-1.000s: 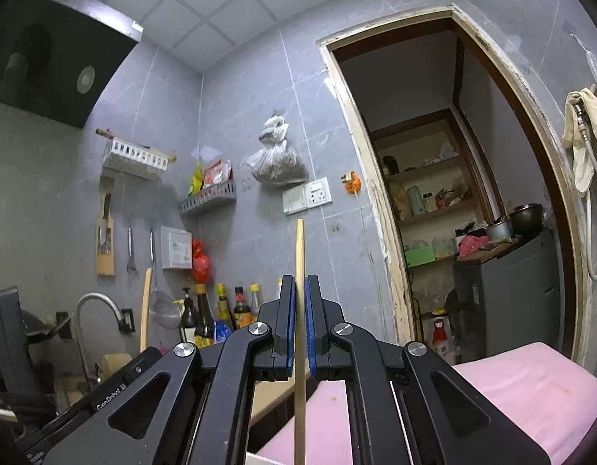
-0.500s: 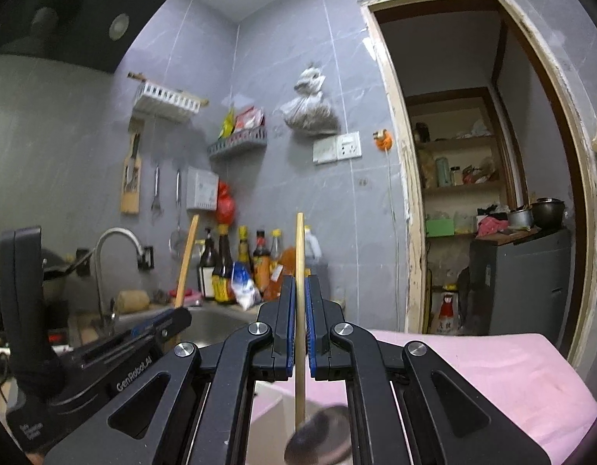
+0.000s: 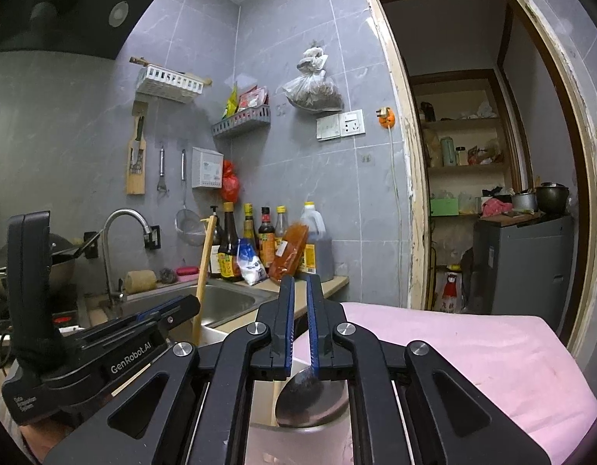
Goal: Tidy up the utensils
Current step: 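Open the right gripper and return it to the utensil pile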
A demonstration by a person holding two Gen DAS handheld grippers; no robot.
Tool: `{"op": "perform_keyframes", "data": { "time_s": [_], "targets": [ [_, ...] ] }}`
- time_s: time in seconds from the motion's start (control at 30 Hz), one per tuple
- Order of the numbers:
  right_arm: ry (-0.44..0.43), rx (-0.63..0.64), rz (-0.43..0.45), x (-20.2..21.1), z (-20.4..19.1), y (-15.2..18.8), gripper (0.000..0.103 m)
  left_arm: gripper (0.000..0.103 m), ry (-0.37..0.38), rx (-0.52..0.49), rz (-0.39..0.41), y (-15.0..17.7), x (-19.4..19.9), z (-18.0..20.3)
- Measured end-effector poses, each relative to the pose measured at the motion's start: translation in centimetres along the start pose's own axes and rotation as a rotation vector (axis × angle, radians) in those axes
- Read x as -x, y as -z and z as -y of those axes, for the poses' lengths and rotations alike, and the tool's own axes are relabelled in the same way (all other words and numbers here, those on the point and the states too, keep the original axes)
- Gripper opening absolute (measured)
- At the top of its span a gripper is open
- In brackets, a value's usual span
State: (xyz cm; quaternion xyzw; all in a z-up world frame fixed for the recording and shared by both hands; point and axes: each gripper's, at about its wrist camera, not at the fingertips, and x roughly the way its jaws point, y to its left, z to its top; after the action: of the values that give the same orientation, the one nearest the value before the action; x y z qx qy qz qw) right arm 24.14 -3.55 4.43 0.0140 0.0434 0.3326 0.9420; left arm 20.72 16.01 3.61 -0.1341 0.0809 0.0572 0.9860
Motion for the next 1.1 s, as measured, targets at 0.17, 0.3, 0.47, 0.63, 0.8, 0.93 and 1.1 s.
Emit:
{"op": "perform_keyframes", "data": {
  "time_s": [0.17,0.3,0.47,0.63,0.8,0.93,1.1],
  "targets": [
    [0.008,-0.008,0.007,1.4,0.6,-0.6,0.024,0.016,0.017,0.012,-0.004,-0.8,0.6,-0.2],
    [0.029,-0.001,0.003,2.8,1.5,-1.1,0.028,0.029,0.033,0.003,0.002,-1.4,1.7,0.2],
    [0.064,-0.015,-0.003,5.3,3.5,-1.8,0.053,0.052,0.080,-0.013,-0.006,-1.7,3.4,1.6],
    [0.110,0.013,-0.024,8.3,5.7,-2.2,0.080,0.071,0.141,-0.071,-0.029,-1.4,4.8,4.2],
    [0.169,0.027,-0.056,11.4,8.2,-2.0,0.091,0.078,0.229,-0.137,-0.093,0.1,5.6,7.6],
    [0.214,0.026,-0.089,13.8,10.2,-1.2,0.103,0.078,0.281,-0.192,-0.168,2.0,5.5,10.6],
    [0.268,0.032,-0.194,15.5,12.4,0.3,0.103,0.078,0.330,-0.230,-0.303,4.3,4.3,13.7]
  ]
}}
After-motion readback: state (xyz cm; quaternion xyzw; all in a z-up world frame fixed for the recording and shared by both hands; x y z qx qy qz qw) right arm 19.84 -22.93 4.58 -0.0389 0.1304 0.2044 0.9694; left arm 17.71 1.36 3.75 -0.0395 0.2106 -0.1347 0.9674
